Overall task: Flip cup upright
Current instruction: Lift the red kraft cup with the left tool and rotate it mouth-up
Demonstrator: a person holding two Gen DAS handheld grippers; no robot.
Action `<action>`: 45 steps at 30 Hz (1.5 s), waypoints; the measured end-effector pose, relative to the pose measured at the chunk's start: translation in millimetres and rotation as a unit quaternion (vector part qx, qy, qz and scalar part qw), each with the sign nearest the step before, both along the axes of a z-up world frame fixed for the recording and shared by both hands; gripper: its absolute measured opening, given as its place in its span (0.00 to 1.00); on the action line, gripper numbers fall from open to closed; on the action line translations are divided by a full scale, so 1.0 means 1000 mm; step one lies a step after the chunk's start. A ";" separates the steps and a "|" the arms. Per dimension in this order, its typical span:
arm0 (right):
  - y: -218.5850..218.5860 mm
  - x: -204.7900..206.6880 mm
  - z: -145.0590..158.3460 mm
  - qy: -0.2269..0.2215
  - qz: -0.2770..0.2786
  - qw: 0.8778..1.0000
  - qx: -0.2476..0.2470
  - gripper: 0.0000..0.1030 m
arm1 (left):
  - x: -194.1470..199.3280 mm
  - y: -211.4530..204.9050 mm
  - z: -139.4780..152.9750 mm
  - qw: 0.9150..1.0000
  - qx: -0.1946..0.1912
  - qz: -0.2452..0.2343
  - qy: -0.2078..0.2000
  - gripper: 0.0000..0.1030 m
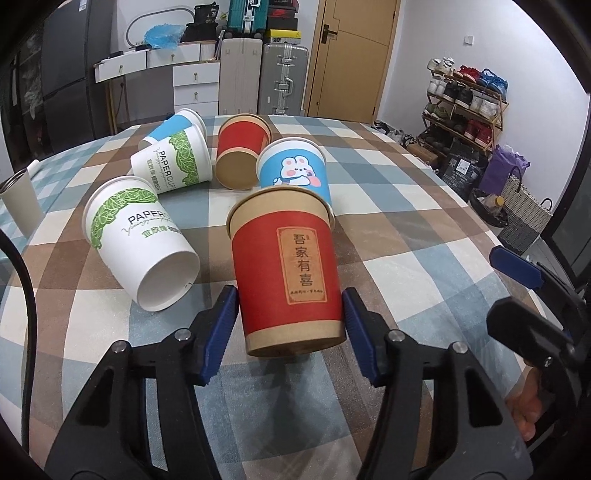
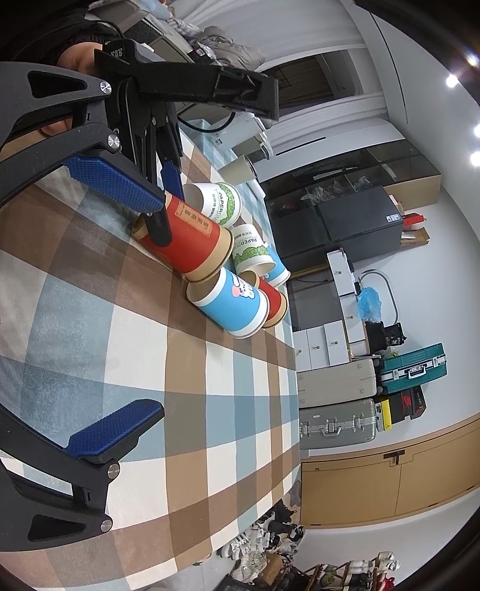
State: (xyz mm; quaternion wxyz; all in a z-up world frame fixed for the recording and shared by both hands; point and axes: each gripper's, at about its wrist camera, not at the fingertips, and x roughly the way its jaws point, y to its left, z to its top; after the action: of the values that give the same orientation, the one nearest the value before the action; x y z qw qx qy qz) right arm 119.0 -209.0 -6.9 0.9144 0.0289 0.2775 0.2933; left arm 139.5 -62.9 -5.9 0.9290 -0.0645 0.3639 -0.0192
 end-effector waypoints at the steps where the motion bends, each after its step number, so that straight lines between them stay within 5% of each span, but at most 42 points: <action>1: 0.000 0.000 0.000 0.000 0.001 1.000 0.001 1.00 | -0.003 0.000 0.000 1.000 -0.002 0.001 -0.002 0.53; 26: 0.027 -0.017 -0.004 -0.006 0.064 0.998 -0.015 1.00 | -0.107 0.030 0.018 0.998 -0.032 0.024 -0.055 0.53; 45: 0.030 -0.018 -0.005 -0.003 0.066 0.998 -0.023 1.00 | -0.135 0.013 0.005 0.997 -0.045 0.017 -0.053 0.53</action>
State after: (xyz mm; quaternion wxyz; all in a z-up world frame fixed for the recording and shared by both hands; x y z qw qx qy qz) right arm 101.4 -179.1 -12.2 0.8943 -0.0113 0.2828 0.3466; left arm 4.8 -50.1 -1.3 0.9435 -0.1109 0.3115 -0.0230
